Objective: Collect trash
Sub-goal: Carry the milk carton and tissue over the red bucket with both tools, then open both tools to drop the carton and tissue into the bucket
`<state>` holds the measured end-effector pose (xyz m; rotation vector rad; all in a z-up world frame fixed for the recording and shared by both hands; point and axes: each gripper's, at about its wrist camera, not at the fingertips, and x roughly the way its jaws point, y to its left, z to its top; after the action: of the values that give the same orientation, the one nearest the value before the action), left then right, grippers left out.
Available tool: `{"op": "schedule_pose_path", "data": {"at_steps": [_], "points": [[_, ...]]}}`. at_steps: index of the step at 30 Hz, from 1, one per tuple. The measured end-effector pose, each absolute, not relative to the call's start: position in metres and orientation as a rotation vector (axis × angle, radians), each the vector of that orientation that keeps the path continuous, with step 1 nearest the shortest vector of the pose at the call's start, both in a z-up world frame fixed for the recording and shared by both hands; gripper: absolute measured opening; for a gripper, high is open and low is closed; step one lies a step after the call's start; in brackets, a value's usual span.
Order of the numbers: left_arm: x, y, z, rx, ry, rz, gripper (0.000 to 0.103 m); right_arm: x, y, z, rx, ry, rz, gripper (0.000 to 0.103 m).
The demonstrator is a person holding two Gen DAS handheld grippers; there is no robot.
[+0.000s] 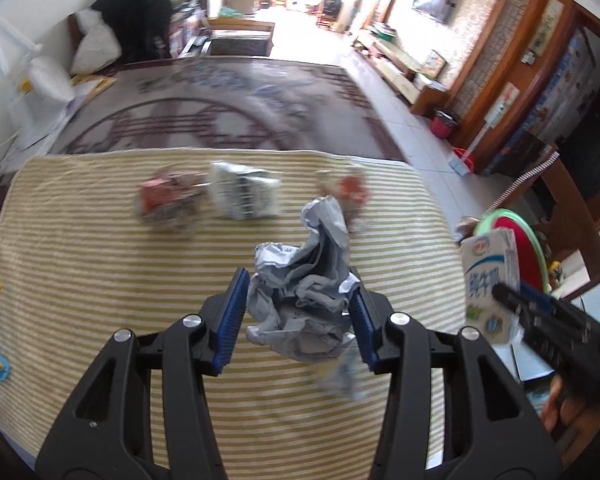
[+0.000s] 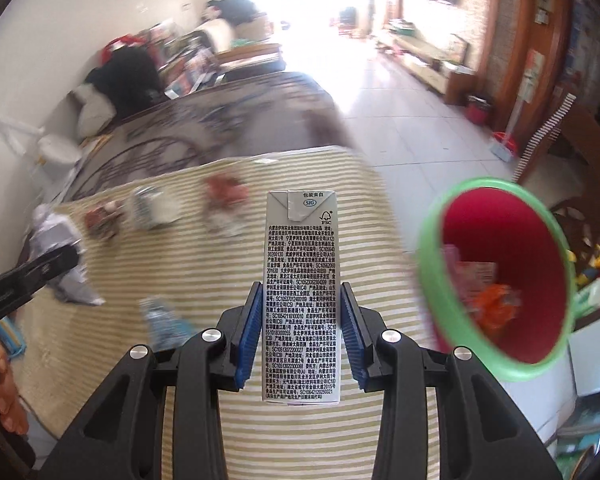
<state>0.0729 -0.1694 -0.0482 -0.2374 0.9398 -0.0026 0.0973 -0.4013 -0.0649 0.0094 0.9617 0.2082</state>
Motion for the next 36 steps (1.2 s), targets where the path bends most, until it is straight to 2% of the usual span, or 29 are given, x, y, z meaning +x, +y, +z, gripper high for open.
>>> {"op": "schedule_pose_path", "data": {"at_steps": [6,8,9,10,11,23,24,25,27,30,33,36], "points": [[0.093,-0.239,-0.042,-0.182,0.949,-0.139,0.046,0.125,-0.504,-0.063,0.069,0.927,0.023,0.036],[0.102,-0.262,-0.039,-0.169,0.942,-0.187,0.046,0.134,-0.530,-0.064,0.078,0.916,-0.016,0.039],[0.105,-0.273,-0.037,-0.160,0.937,-0.203,0.045,0.138,-0.539,-0.065,0.082,0.919,-0.026,0.045],[0.109,-0.287,-0.036,-0.148,0.931,-0.228,0.045,0.141,-0.548,-0.065,0.089,0.923,-0.041,0.064],[0.113,-0.300,-0.035,-0.138,0.928,-0.254,0.045,0.140,-0.561,-0.064,0.102,0.910,-0.076,0.072],[0.163,-0.459,-0.051,-0.007,0.972,-0.593,0.045,0.066,-0.665,-0.064,0.267,0.877,-0.301,0.072],[0.166,-0.468,-0.052,0.001,0.969,-0.606,0.048,0.063,-0.670,-0.065,0.274,0.880,-0.311,0.072],[0.168,-0.474,-0.053,0.008,0.967,-0.615,0.060,0.058,-0.675,-0.065,0.283,0.882,-0.324,0.072],[0.173,-0.483,-0.052,0.026,0.955,-0.609,0.074,0.052,-0.678,-0.063,0.294,0.880,-0.335,0.072],[0.169,-0.476,-0.047,-0.005,0.956,-0.587,0.075,0.048,-0.674,-0.060,0.296,0.869,-0.333,0.072],[0.152,-0.453,-0.039,-0.014,0.934,-0.546,0.083,0.053,-0.665,-0.059,0.291,0.866,-0.308,0.072],[0.135,-0.417,-0.037,-0.008,0.912,-0.460,0.084,0.066,-0.647,-0.061,0.281,0.869,-0.259,0.072]]}}
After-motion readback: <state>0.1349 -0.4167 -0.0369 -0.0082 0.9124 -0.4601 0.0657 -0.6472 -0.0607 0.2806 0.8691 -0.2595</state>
